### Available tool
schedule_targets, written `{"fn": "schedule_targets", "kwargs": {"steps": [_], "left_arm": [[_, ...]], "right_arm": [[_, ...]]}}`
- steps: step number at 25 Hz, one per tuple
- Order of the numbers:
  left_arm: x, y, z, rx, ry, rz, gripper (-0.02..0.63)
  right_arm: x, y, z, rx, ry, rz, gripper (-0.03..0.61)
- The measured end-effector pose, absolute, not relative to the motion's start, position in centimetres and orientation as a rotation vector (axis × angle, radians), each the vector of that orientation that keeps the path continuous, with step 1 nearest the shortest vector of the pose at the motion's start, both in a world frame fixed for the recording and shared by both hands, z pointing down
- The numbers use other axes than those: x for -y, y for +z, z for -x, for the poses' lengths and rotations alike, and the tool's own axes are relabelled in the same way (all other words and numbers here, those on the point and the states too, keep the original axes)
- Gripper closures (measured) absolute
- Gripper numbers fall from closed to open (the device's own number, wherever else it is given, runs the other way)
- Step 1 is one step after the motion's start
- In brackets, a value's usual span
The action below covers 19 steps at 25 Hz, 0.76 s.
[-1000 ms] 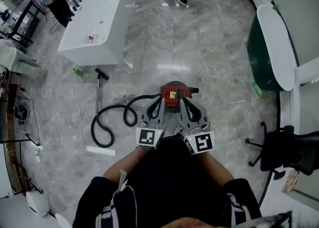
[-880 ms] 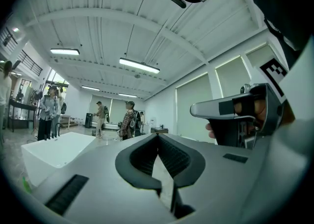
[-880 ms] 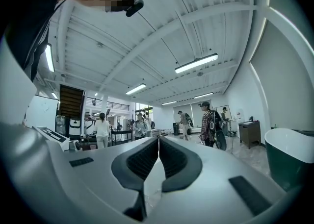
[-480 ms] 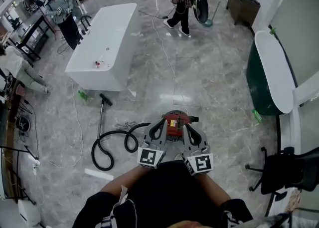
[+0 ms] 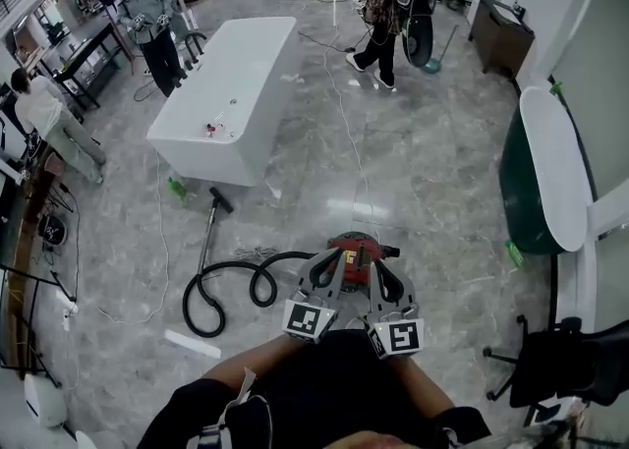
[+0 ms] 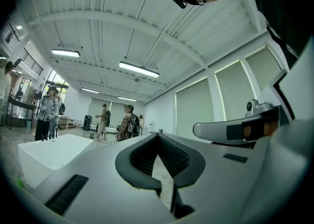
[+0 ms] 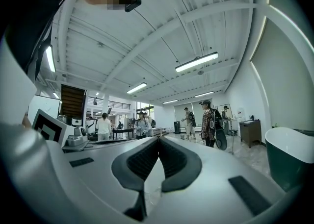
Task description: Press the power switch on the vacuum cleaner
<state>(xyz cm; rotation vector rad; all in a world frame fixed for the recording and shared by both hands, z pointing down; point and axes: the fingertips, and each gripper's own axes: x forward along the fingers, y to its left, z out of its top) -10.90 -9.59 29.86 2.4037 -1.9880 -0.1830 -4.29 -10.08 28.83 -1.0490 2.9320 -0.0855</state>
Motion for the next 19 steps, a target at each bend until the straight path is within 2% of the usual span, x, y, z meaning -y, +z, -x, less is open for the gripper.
{"fn": "schedule_targets", "kwargs": {"steps": [19], "left_arm": [[8.9, 29.3, 10.2, 2.019, -0.177, -2.401, 0.595]], "right_arm": [[10.0, 28.0, 2.9, -2.885, -0.044, 1.050, 0.560]]}}
